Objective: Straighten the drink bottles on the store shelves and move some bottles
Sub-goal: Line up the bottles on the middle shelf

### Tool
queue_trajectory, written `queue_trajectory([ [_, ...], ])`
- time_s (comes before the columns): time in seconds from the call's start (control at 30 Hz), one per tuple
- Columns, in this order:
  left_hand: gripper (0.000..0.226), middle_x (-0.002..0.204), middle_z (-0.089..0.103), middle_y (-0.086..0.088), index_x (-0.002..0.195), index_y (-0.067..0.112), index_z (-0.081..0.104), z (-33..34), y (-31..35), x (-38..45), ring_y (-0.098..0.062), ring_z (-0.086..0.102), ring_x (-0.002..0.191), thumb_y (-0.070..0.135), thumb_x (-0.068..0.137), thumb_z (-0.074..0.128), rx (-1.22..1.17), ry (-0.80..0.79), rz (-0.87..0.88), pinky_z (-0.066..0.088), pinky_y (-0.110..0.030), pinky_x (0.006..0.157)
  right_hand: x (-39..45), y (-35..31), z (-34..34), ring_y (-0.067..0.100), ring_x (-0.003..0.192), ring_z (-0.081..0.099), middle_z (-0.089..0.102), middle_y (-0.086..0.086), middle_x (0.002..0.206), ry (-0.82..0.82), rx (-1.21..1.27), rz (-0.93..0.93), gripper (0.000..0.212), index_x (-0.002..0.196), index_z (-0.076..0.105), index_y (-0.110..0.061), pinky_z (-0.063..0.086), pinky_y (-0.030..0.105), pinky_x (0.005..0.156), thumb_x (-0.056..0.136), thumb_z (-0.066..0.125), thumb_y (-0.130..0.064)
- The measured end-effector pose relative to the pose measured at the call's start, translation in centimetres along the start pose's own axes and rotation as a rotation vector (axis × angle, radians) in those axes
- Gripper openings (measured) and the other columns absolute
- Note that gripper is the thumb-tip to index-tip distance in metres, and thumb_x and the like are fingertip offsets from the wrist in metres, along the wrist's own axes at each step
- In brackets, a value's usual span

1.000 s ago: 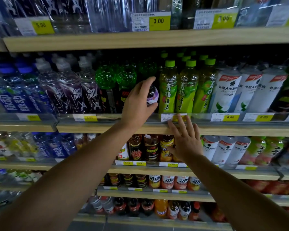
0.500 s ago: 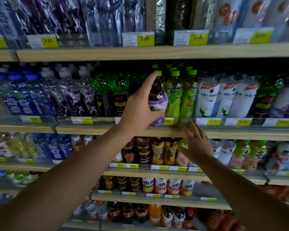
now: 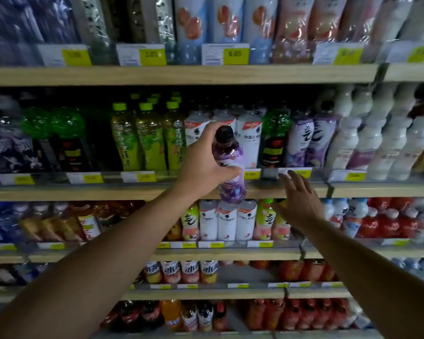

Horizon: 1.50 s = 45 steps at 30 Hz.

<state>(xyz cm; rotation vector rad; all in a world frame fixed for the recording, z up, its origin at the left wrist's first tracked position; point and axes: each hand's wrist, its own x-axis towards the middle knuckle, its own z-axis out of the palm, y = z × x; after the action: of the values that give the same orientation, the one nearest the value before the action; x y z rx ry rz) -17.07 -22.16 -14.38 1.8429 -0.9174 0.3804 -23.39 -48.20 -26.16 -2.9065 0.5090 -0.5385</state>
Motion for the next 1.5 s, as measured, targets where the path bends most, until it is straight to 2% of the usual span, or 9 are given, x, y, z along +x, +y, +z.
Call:
queue_trajectory([
  [0.07,0.086,0.117,0.061,0.01,0.14,0.021,0.043,2.2,1.2,0.9,-0.005,0.059,0.108,0.019,0.067,0.089,0.015,0.005,-0.013,0.048,-0.017,0.088,1.0,2.4,-0.7,0.026,0.15,0.011,0.013,-0.001,0.164,0.002,0.006,-0.024,0.089,0.156,0.019,-0.025,0.027,0.046,0.117,0.085,0.065,-0.054],
  [0.3,0.082,0.121,0.061,0.009,0.137,0.023,0.045,8.3,4.9,4.2,-0.007,0.059,0.109,0.02,0.068,0.088,0.081,0.011,0.022,0.05,-0.031,0.09,2.3,7.3,-1.0,0.031,0.143,0.023,0.03,0.006,0.155,0.062,0.084,-0.102,0.078,0.15,0.031,-0.022,0.035,0.05,0.112,0.085,0.067,-0.047],
  [0.47,0.083,0.117,0.062,0.009,0.136,0.024,0.045,11.2,7.0,6.3,-0.007,0.06,0.1,0.022,0.066,0.089,0.088,-0.002,0.06,0.049,-0.03,0.085,1.0,10.8,0.5,0.034,0.146,0.02,0.016,0.003,0.163,0.047,0.07,-0.132,0.074,0.15,0.036,-0.023,0.032,0.05,0.114,0.086,0.047,-0.056],
  [0.6,0.082,0.123,0.058,0.008,0.137,0.024,0.044,13.0,8.4,7.9,-0.005,0.058,0.09,0.021,0.068,0.087,0.085,-0.02,0.104,0.047,-0.026,0.077,0.3,12.3,1.4,0.031,0.148,0.016,0.013,0.002,0.164,0.017,0.05,-0.17,0.077,0.152,0.029,-0.035,0.023,0.048,0.12,0.084,0.061,-0.052],
  [0.77,0.082,0.132,0.054,0.013,0.14,0.023,0.043,14.7,9.4,9.6,-0.028,0.063,0.085,0.019,0.07,0.085,0.139,-0.02,0.177,0.048,-0.036,0.082,0.4,12.3,1.0,0.03,0.147,0.014,0.013,0.003,0.164,0.006,0.063,-0.171,0.077,0.153,0.027,-0.037,0.02,0.044,0.119,0.085,0.061,-0.053],
  [1.03,0.079,0.104,0.064,0.001,0.137,0.021,0.044,16.9,9.0,10.5,-0.025,0.057,0.061,0.016,0.067,0.082,0.178,0.008,0.145,0.047,-0.041,0.07,0.3,12.5,1.1,0.029,0.147,0.014,0.015,0.001,0.163,0.016,0.061,-0.194,0.078,0.152,0.026,-0.038,0.019,0.044,0.118,0.085,0.06,-0.056],
  [1.27,0.081,0.118,0.057,0.011,0.138,0.02,0.045,17.1,8.9,12.1,-0.024,0.063,0.079,0.016,0.068,0.083,0.174,0.014,0.124,0.047,-0.026,0.074,0.3,12.6,0.7,0.029,0.148,0.009,0.009,-0.002,0.163,-0.011,0.078,-0.195,0.08,0.153,0.02,-0.04,0.02,0.044,0.118,0.086,0.06,-0.055],
  [1.37,0.083,0.116,0.061,0.005,0.139,0.021,0.044,17.4,9.0,12.4,-0.021,0.062,0.091,0.017,0.067,0.084,0.188,-0.012,0.127,0.05,-0.035,0.084,0.3,12.6,0.6,0.029,0.148,0.008,0.008,-0.002,0.164,-0.014,0.076,-0.195,0.08,0.154,0.019,-0.04,0.02,0.044,0.118,0.086,0.061,-0.054],
  [1.5,0.079,0.114,0.061,0.003,0.136,0.02,0.044,18.0,8.3,11.9,-0.022,0.061,0.078,0.016,0.067,0.083,0.199,-0.001,0.135,0.05,-0.036,0.075,0.2,12.7,0.5,0.028,0.149,0.006,0.007,-0.002,0.164,-0.015,0.074,-0.197,0.08,0.154,0.019,-0.039,0.018,0.043,0.118,0.087,0.06,-0.054],
])
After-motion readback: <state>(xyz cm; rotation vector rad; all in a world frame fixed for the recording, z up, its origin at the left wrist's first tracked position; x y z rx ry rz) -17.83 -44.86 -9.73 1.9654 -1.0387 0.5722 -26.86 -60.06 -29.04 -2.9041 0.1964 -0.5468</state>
